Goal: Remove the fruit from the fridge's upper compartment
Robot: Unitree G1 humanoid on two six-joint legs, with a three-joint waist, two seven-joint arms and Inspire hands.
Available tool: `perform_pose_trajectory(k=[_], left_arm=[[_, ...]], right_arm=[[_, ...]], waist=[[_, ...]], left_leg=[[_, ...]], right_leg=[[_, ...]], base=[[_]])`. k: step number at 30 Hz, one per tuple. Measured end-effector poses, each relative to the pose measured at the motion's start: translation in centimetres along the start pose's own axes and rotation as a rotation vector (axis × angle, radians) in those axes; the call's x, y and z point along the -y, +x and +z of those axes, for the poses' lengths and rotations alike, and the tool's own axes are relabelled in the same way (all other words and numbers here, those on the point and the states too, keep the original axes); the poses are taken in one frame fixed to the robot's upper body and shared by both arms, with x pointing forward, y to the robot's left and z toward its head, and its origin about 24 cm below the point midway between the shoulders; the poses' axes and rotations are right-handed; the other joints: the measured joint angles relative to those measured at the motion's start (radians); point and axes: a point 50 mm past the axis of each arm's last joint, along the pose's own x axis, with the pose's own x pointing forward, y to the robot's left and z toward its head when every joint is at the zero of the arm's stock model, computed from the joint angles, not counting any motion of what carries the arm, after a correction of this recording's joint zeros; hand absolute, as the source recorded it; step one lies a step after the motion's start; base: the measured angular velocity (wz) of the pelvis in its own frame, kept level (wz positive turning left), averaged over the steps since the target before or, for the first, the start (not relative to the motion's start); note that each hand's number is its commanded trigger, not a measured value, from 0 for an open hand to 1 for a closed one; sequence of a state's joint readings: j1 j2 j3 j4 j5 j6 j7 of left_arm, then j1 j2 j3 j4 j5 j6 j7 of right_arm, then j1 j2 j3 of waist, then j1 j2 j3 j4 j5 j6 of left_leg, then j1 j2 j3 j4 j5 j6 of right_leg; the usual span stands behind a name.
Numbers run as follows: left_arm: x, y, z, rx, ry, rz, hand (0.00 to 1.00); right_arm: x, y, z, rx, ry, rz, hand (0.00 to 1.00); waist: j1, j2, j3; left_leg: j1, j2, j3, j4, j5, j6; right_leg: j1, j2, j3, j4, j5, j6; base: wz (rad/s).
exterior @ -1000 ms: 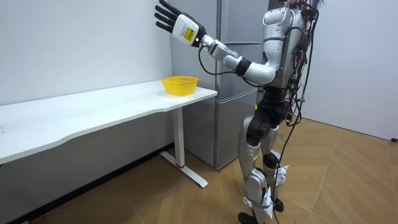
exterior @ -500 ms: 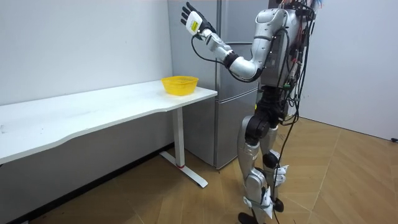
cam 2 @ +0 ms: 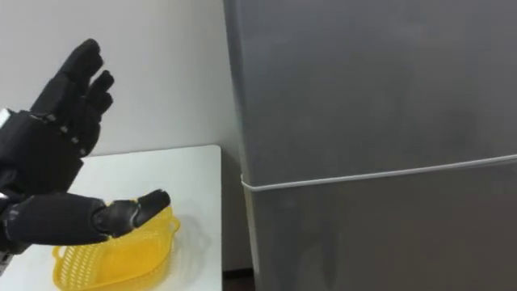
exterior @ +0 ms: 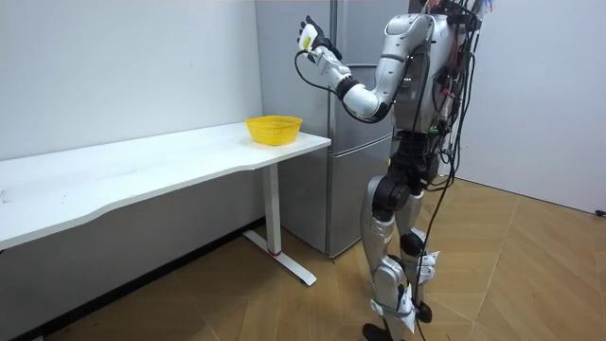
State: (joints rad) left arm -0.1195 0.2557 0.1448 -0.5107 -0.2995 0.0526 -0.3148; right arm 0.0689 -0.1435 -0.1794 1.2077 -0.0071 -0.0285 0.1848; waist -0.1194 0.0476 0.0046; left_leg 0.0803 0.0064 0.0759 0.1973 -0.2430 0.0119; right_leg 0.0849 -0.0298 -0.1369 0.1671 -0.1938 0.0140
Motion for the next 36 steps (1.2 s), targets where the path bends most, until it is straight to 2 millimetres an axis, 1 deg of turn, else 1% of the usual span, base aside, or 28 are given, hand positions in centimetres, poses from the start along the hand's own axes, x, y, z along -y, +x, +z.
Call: perform_pose_trajectory(k=[3, 6, 9, 12, 19, 23, 28, 29, 30, 31, 32, 33, 36], left_arm=[[0.5, 0.5, 0.1, 0.005, -0.013, -0.034, 0.00], [1.6, 0.9, -0.1, 0.008, -0.035, -0.090, 0.00], [2.3, 1.0, -0.3, -0.004, -0.053, -0.130, 0.00], [2.6, 1.0, -0.4, -0.013, -0.060, -0.156, 0.00], [2.8, 1.0, -0.4, -0.012, -0.061, -0.192, 0.00], [3.0, 1.0, -0.4, -0.009, -0.061, -0.221, 0.00], [3.4, 1.1, -0.5, -0.010, -0.068, -0.256, 0.00], [3.5, 1.1, -0.5, -0.010, -0.069, -0.261, 0.20], [3.5, 1.1, -0.5, -0.010, -0.070, -0.264, 0.29], [3.6, 1.1, -0.5, -0.011, -0.070, -0.266, 0.55], [3.6, 1.1, -0.5, -0.011, -0.071, -0.269, 0.85], [3.6, 1.1, -0.5, -0.010, -0.071, -0.274, 1.00], [3.1, 1.0, -0.4, -0.009, -0.061, -0.243, 1.00]], right_arm=[[0.1, 0.0, 0.2, -0.001, 0.000, -0.001, 0.00], [0.2, 0.0, 0.4, 0.002, 0.005, -0.010, 0.00], [0.5, 0.0, 0.3, -0.002, 0.004, -0.019, 0.00], [0.6, 0.0, 0.4, -0.001, 0.001, -0.021, 0.00], [0.4, 0.1, 0.7, -0.005, -0.007, -0.008, 0.00], [0.3, 0.2, 1.0, -0.003, -0.035, 0.004, 0.00], [0.2, 0.2, 1.3, 0.002, -0.038, 0.017, 0.00], [0.2, 0.2, 1.3, 0.003, -0.038, 0.018, 0.00], [0.2, 0.2, 1.3, 0.003, -0.038, 0.019, 0.00], [0.2, 0.2, 1.3, 0.003, -0.038, 0.019, 0.00], [0.2, 0.2, 1.3, 0.003, -0.038, 0.020, 0.00], [0.2, 0.2, 1.3, 0.003, -0.038, 0.021, 0.00], [0.2, 0.2, 1.3, 0.003, -0.038, 0.021, 0.00]], waist=[[-0.019, 0.005, 0.0021], [-0.024, 0.010, 0.0039], [-0.025, 0.017, 0.0023], [-0.027, 0.020, 0.0017], [-0.038, 0.020, 0.0018], [-0.040, 0.016, 0.0044], [-0.039, 0.010, 0.0038], [-0.040, 0.010, 0.0037], [-0.040, 0.010, 0.0036], [-0.040, 0.010, 0.0037], [-0.040, 0.010, 0.0036], [-0.039, 0.010, 0.0036], [-0.039, 0.010, 0.0035]], left_leg=[[0.001, 0.000, 0.004, 0.000, 0.000, 0.000], [0.001, 0.000, 0.004, 0.000, 0.000, 0.000], [0.002, 0.000, 0.004, 0.000, 0.000, 0.000], [0.002, 0.001, 0.004, 0.000, 0.000, 0.000], [0.002, 0.001, 0.004, 0.000, 0.000, 0.000], [0.002, 0.002, 0.003, 0.000, 0.000, 0.000], [0.002, 0.001, 0.004, -0.001, 0.000, 0.000], [0.002, 0.001, 0.004, -0.001, 0.000, 0.000], [0.002, 0.001, 0.004, -0.001, 0.000, 0.000], [0.002, 0.001, 0.004, -0.001, 0.000, 0.000], [0.002, 0.001, 0.004, -0.001, 0.000, 0.000], [0.002, 0.002, 0.004, 0.000, 0.000, 0.000], [0.003, 0.002, 0.004, 0.000, 0.000, 0.000]], right_leg=[[0.000, 0.000, 0.003, 0.000, 0.000, 0.000], [-0.001, 0.000, 0.006, 0.000, 0.000, 0.000], [-0.002, 0.001, 0.013, 0.000, 0.000, 0.000], [-0.004, 0.002, 0.017, 0.000, 0.000, 0.000], [-0.006, 0.003, 0.022, 0.000, 0.000, 0.000], [-0.006, 0.003, 0.021, 0.000, 0.000, 0.000], [-0.005, 0.003, 0.020, 0.000, 0.000, 0.000], [-0.005, 0.003, 0.020, 0.000, 0.000, 0.000], [-0.005, 0.003, 0.020, 0.000, 0.000, 0.000], [-0.005, 0.003, 0.020, 0.000, 0.000, 0.000], [-0.005, 0.003, 0.020, 0.000, 0.000, 0.000], [-0.005, 0.003, 0.020, 0.000, 0.000, 0.000], [-0.004, 0.003, 0.022, 0.000, 0.000, 0.000]], base=[[-0.02], [-0.01], [-0.01], [-0.04], [-0.01], [0.00], [0.00], [0.00], [0.00], [0.00], [0.00], [0.00], [0.00]])
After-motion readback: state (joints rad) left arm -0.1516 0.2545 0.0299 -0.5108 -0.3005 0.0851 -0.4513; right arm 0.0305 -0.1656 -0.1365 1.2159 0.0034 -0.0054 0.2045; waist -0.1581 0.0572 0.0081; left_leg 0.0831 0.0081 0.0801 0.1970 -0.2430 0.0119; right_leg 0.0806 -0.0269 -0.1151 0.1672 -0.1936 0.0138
